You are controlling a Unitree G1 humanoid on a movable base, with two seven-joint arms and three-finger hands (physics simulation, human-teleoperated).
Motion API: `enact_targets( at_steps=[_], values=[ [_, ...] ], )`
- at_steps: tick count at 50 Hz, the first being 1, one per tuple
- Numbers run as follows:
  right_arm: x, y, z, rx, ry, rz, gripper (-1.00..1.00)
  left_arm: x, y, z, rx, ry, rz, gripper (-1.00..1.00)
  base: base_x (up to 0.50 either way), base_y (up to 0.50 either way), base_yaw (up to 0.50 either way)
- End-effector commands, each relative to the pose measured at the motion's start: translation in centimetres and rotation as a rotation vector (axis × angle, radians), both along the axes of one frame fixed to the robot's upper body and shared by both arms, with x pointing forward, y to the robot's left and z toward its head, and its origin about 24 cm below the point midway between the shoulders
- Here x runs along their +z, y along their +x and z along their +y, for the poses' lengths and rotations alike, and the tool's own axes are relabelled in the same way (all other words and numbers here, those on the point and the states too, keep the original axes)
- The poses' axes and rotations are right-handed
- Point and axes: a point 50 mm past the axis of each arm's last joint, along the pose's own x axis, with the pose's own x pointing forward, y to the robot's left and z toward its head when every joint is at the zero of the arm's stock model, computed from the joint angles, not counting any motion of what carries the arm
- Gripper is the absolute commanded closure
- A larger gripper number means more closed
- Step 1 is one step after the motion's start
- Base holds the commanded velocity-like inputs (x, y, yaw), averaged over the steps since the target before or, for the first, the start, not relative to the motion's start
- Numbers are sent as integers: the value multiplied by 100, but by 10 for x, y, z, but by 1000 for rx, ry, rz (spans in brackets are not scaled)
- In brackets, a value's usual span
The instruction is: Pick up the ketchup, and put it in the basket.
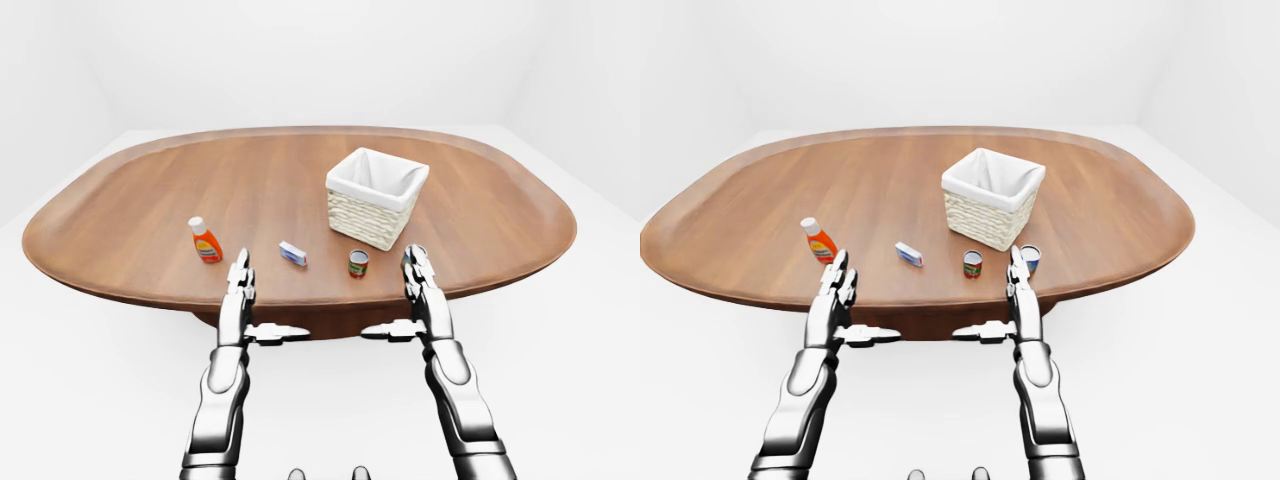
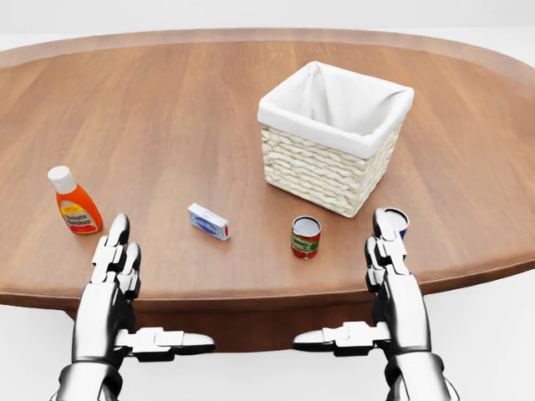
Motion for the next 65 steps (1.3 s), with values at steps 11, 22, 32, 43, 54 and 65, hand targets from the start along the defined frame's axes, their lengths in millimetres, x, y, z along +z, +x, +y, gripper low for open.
enact_targets(
  at_steps=[11,22,32,43,54,65],
  values=[
    [-4,2,-2,10,-12,14,-100,4,-3,8,1,13,-15,-100,0,0,0],
    [-2,0,1,15,-32,6,-100,10,-9,6,-9,20,-35,-100,0,0,0],
    [22,-21,11,6,-91,-61,-100,42,-39,11,-7,11,-124,-100,0,0,0],
    [24,-22,11,2,-96,-69,-100,39,-39,12,-6,8,-130,-100,0,0,0],
    [25,-24,13,4,-104,-73,-100,40,-39,12,-6,7,-134,-100,0,0,0],
    [24,-28,19,67,-127,-88,-100,41,-42,11,-13,5,-139,-100,7,12,0]
  ],
)
